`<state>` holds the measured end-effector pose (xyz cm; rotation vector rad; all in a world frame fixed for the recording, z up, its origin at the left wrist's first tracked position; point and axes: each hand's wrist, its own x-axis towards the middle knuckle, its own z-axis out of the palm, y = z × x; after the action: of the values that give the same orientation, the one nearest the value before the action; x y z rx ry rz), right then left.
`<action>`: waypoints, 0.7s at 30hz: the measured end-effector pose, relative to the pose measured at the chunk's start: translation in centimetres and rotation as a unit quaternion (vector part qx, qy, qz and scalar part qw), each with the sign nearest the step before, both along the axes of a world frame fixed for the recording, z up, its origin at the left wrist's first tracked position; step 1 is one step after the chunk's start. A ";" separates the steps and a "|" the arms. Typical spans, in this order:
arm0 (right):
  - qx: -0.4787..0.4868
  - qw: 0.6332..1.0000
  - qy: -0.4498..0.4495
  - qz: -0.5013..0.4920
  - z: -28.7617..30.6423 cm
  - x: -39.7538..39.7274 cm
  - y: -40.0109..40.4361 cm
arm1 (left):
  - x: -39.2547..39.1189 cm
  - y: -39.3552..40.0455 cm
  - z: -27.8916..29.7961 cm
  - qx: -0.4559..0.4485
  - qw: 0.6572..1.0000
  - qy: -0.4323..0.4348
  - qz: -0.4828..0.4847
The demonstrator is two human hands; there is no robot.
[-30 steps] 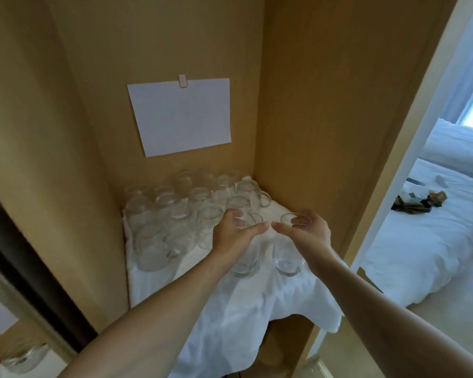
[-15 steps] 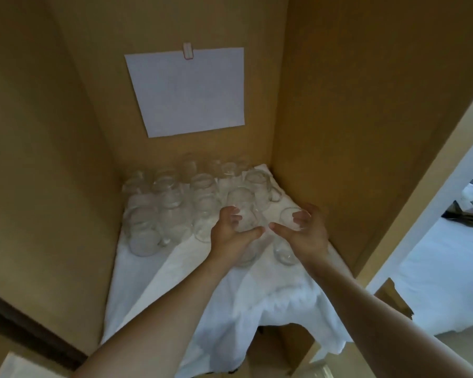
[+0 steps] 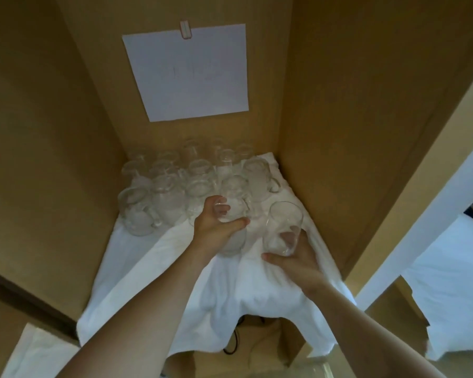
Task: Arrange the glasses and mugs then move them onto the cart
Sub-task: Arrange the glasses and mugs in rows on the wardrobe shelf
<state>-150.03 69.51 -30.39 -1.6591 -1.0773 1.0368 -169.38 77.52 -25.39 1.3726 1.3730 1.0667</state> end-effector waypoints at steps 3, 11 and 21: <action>0.000 1.000 -0.002 -0.011 0.1 0.1 -0.1 | -0.1 0.1 0.4 -0.010 1.000 -0.005 -0.008; -0.003 0.986 -0.130 -0.100 5.1 -0.5 0.4 | -0.6 1.2 0.8 -0.012 0.998 0.005 -0.056; 0.042 0.903 -0.425 -0.058 8.3 -0.9 3.9 | -1.4 1.9 0.5 -0.014 0.997 -0.016 -0.080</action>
<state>-150.95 73.39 -22.07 -2.1267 -1.5028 0.1337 -170.82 79.45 -24.84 1.4132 1.2295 0.9559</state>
